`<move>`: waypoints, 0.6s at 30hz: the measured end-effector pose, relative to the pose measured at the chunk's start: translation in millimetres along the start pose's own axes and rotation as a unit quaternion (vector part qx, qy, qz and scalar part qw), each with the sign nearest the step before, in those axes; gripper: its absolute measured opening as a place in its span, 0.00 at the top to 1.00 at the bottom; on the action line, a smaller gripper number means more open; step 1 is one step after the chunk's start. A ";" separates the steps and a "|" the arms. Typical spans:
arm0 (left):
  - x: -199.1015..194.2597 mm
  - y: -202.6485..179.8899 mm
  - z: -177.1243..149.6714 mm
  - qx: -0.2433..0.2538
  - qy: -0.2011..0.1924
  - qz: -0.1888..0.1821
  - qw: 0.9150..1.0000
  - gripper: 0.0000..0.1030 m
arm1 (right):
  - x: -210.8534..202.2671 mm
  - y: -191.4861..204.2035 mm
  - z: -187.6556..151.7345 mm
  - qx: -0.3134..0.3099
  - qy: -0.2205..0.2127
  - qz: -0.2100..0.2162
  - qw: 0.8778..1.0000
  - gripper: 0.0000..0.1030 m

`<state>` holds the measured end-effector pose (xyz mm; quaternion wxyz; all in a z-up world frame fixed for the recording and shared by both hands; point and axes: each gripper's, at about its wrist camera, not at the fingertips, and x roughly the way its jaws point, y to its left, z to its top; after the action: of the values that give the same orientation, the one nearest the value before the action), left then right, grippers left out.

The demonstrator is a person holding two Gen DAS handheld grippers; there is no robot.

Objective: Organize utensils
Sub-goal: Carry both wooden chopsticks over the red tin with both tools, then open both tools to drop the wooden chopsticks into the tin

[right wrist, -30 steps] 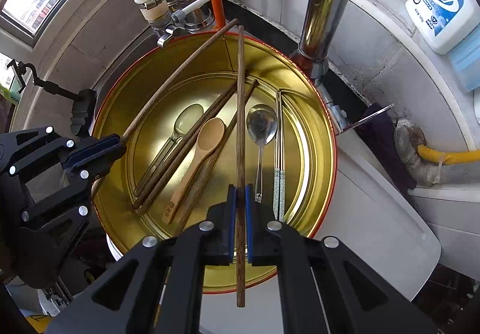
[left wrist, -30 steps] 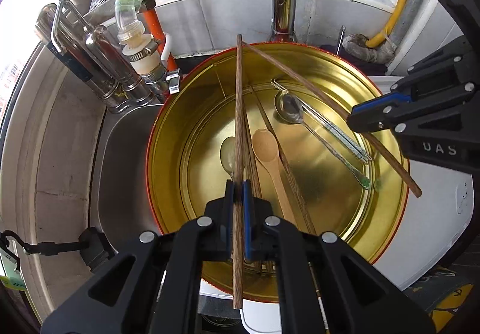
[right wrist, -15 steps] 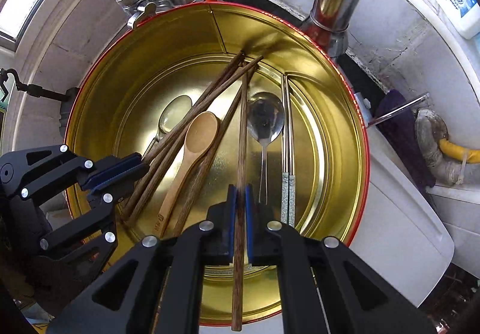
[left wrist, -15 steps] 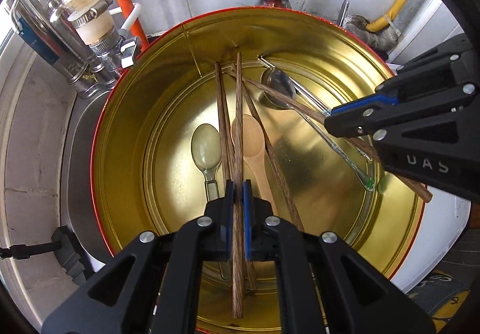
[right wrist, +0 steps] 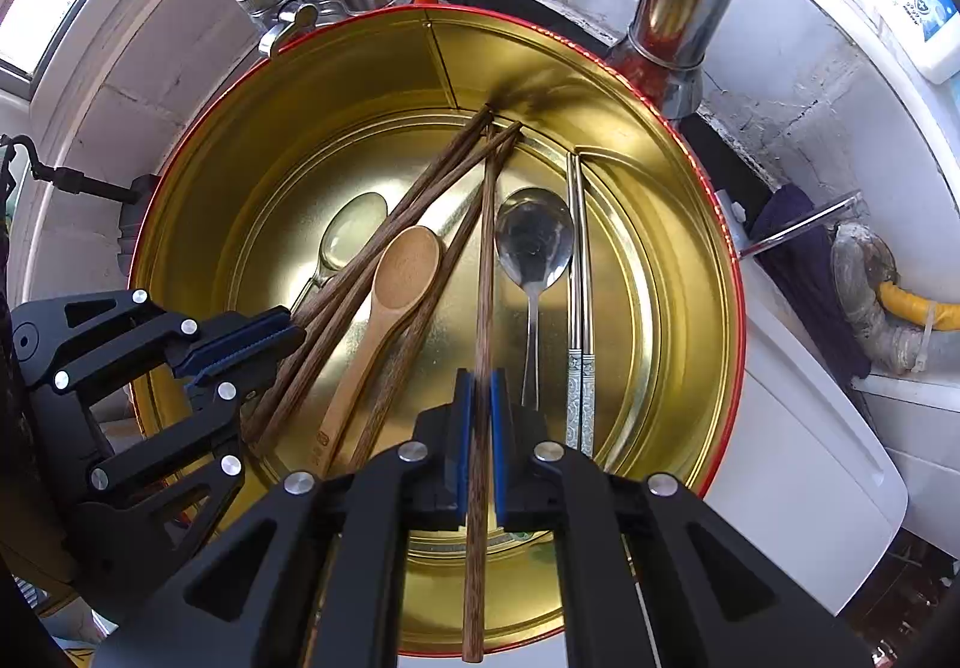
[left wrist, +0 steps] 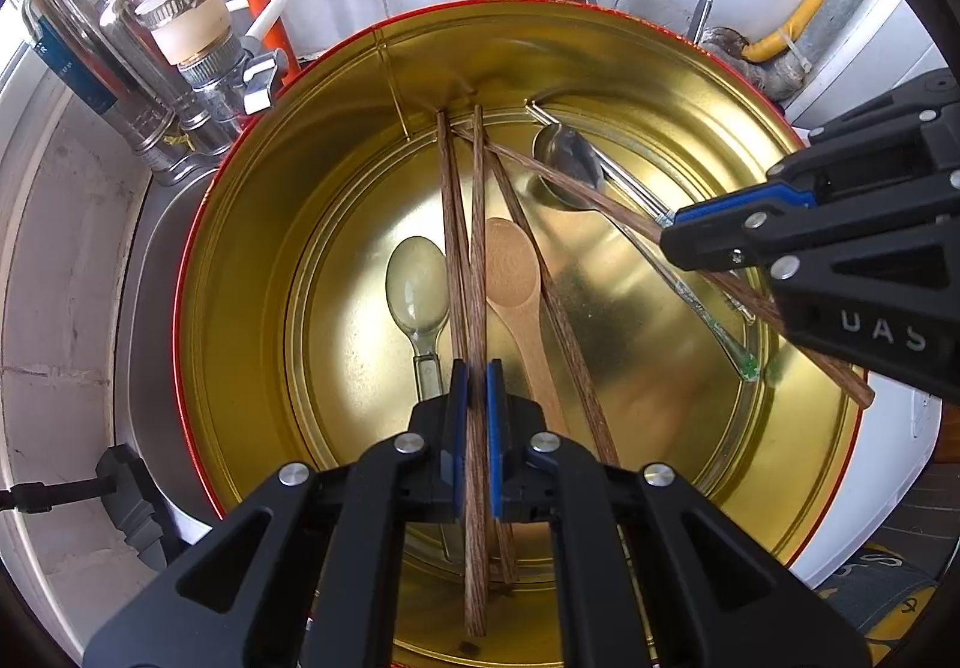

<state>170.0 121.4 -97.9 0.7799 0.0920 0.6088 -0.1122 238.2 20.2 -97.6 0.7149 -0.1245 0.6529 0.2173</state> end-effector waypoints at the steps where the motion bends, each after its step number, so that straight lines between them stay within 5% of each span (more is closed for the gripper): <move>1: 0.8 0.7 0.1 -0.001 0.001 -0.001 1.000 0.94 | 0.4 0.0 0.5 0.002 0.000 0.001 1.000 0.94; 15: 2.7 -1.9 -1.9 0.001 -0.004 0.022 1.000 0.93 | 3.1 13.9 7.3 0.001 -0.006 0.008 1.000 0.93; 18: -4.6 -6.9 -4.6 0.012 -0.012 0.040 0.999 0.85 | -4.6 8.6 5.2 0.012 -0.017 0.004 1.000 0.76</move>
<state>162.7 116.4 -94.5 0.7897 0.1243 0.5941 -0.0893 238.5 29.4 -91.5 0.7263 -0.1093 0.6438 0.2147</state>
